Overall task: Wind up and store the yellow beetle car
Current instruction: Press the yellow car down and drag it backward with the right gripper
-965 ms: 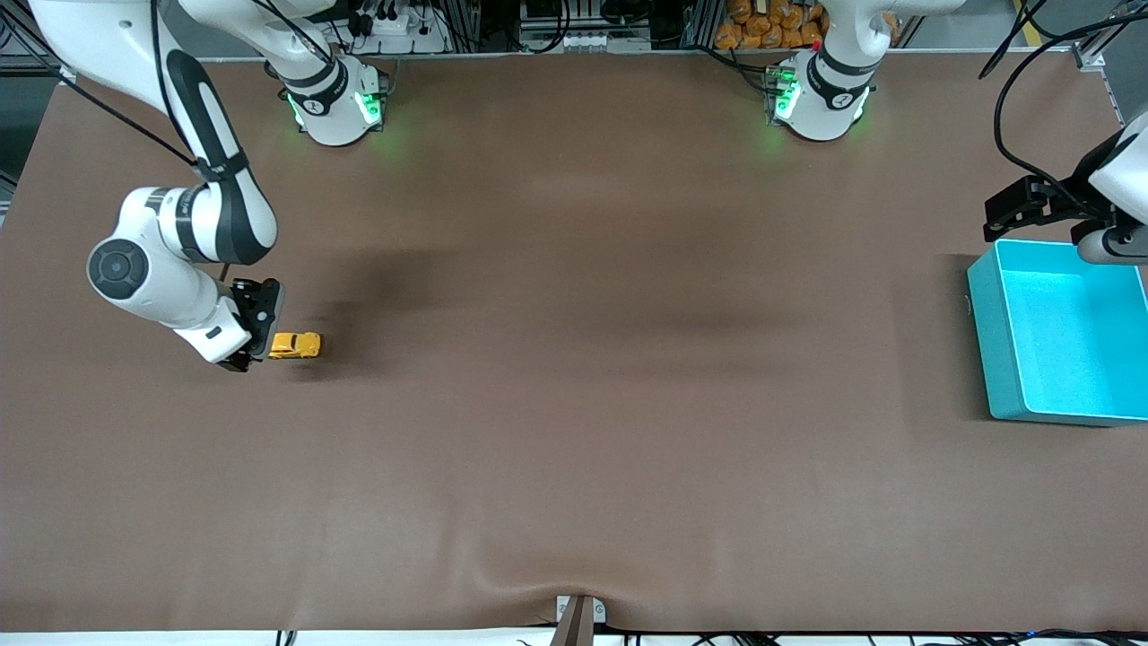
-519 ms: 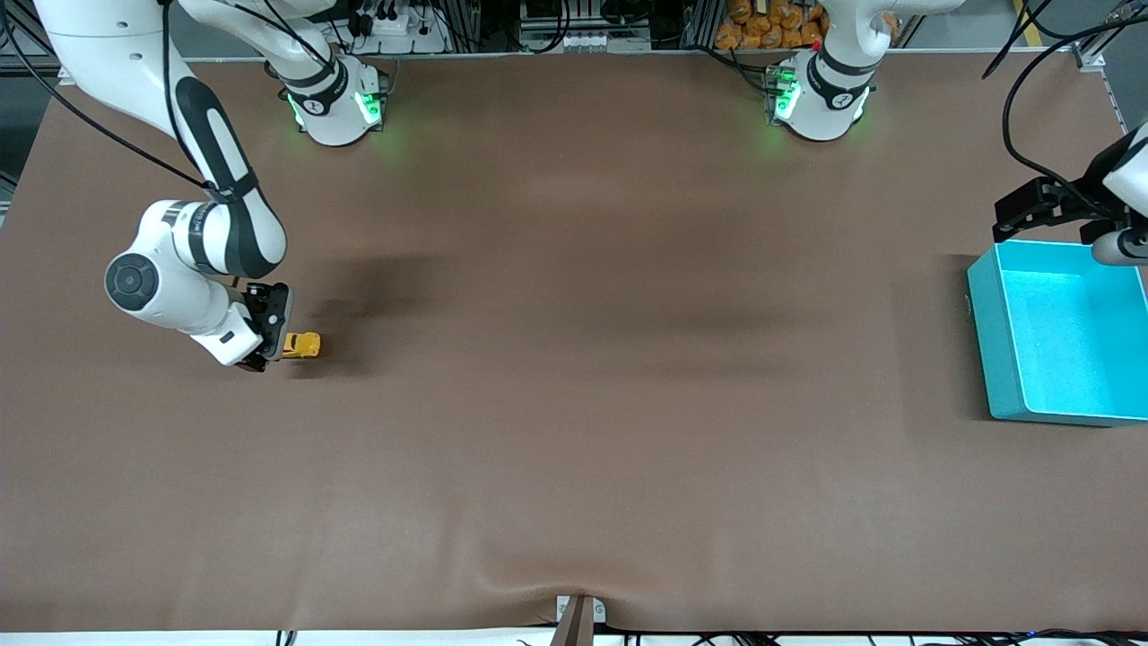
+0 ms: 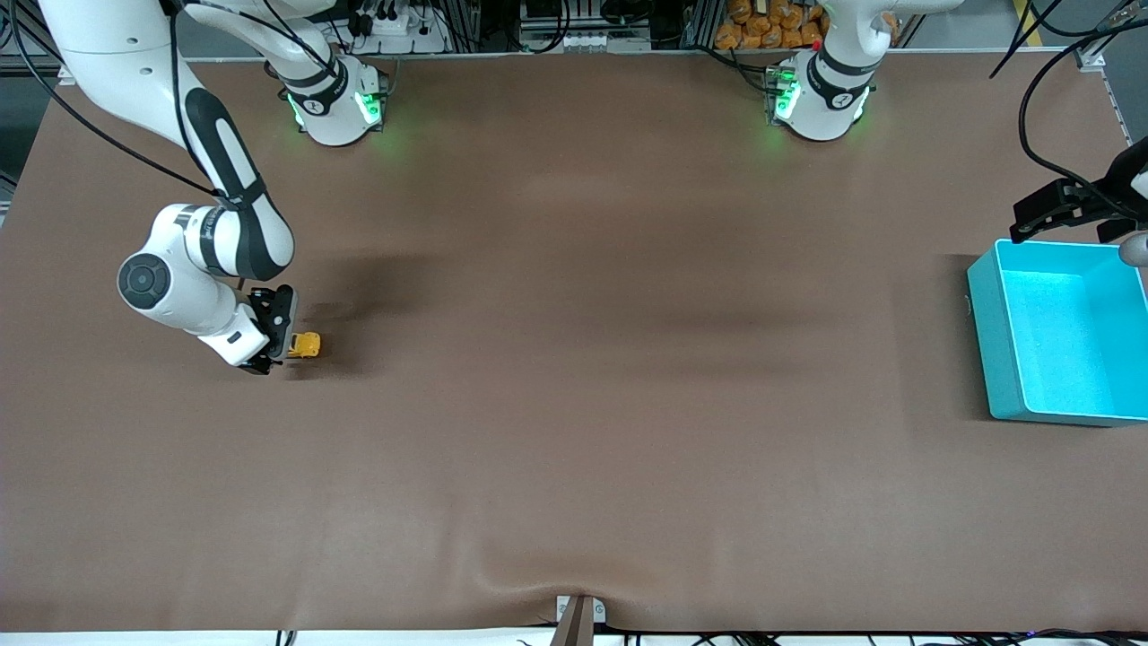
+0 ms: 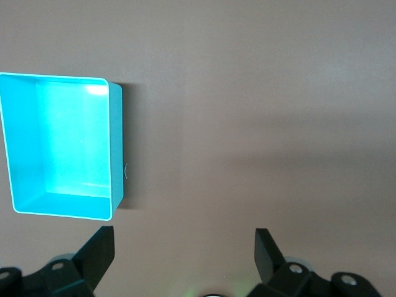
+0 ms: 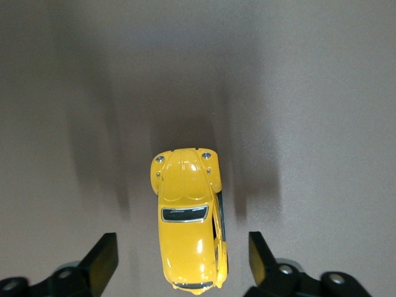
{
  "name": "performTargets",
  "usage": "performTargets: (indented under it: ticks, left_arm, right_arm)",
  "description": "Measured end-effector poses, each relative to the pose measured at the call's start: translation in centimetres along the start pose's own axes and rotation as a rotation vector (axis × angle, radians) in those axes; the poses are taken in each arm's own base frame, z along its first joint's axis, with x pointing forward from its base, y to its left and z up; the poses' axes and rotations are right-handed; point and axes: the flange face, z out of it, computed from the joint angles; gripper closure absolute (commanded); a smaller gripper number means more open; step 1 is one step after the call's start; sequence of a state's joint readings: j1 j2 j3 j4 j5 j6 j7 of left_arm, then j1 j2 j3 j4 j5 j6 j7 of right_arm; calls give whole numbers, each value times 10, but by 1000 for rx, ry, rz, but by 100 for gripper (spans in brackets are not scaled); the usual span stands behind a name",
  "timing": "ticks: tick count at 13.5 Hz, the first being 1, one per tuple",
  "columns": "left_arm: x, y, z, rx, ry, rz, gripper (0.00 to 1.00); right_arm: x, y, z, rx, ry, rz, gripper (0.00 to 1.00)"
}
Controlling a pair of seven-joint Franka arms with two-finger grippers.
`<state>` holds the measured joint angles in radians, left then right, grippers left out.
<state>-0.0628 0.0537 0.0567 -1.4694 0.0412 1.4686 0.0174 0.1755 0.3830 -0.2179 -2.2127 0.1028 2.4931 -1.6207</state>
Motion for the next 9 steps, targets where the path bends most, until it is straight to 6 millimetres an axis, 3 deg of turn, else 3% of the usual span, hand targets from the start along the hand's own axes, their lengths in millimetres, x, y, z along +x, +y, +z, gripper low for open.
performTargets:
  ticks: [2,5,9]
  left_arm:
    - [0,0,0,0,0,0,0]
    - [0,1,0,0,0,2,0]
    - [0,5,0,0,0,10,0]
  right_arm:
    - [0,0,2,1,-1,-1,36]
    - [2,0,6,-1,-3,-7,62]
    - [7,1,7,-7,-2,-47,73]
